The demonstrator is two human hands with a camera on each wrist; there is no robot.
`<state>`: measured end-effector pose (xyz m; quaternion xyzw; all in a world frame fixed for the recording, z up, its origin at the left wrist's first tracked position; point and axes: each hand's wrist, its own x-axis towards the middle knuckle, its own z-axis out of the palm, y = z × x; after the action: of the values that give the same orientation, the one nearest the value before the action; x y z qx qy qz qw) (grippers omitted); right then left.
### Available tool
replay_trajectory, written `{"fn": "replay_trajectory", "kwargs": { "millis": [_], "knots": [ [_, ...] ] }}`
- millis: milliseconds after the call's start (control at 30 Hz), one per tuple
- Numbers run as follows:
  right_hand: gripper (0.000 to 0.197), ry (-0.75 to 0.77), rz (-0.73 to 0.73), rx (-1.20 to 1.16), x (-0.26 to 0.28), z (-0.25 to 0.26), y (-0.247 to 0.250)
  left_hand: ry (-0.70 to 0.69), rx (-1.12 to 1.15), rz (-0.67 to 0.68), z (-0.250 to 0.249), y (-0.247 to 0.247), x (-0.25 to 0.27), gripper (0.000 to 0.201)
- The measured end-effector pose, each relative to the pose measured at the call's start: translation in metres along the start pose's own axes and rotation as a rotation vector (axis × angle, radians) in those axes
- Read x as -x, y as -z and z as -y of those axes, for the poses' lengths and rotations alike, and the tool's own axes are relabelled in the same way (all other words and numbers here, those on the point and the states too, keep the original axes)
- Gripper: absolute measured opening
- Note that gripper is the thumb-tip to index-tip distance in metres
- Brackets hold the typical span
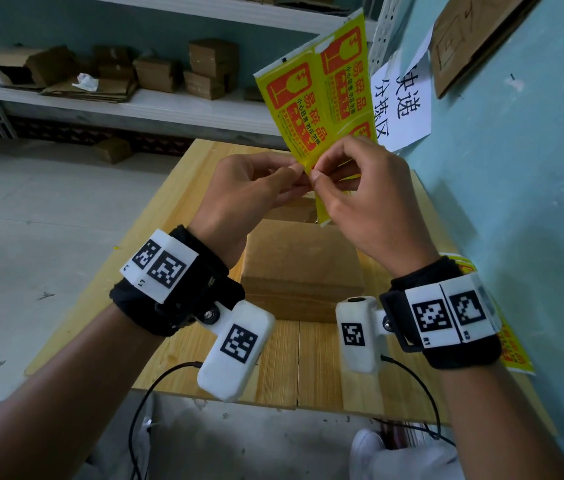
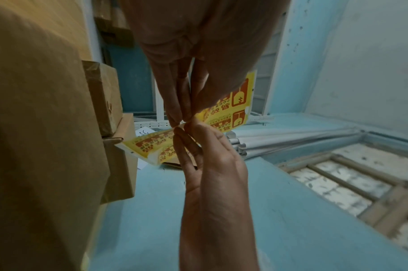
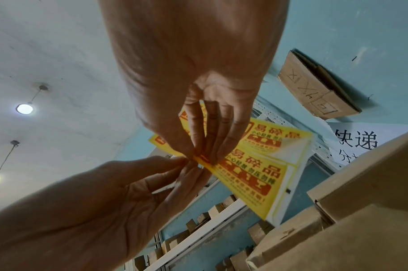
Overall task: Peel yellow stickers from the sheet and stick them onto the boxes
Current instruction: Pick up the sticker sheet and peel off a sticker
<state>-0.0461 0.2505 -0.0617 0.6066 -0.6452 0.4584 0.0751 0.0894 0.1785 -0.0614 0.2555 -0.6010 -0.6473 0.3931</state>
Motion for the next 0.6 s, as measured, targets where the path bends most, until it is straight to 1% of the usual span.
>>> {"fn": "replay_trajectory", "kwargs": {
  "millis": [167, 333, 500, 600],
  "knots": [
    [0.011, -0.024, -0.005, 0.019, 0.0002, 0.0001, -0.0009, -0.118, -0.162, -0.011, 0.0024, -0.0021, 0.0014, 0.010],
    [0.012, -0.055, 0.007, 0.054, -0.0001, 0.0016, -0.0004, -0.178, -0.264, -0.010, 0.0057, -0.0029, 0.0008, 0.012],
    [0.014, -0.034, 0.059, 0.155, 0.0014, 0.0067, 0.0012, -0.238, -0.372, 0.007, 0.0070, -0.0034, 0.0019, 0.014],
    [0.016, -0.034, 0.067, 0.177, 0.0012, 0.0066, 0.0013, -0.265, -0.423, 0.004, 0.0082, -0.0034, 0.0010, 0.014]
  ]
}}
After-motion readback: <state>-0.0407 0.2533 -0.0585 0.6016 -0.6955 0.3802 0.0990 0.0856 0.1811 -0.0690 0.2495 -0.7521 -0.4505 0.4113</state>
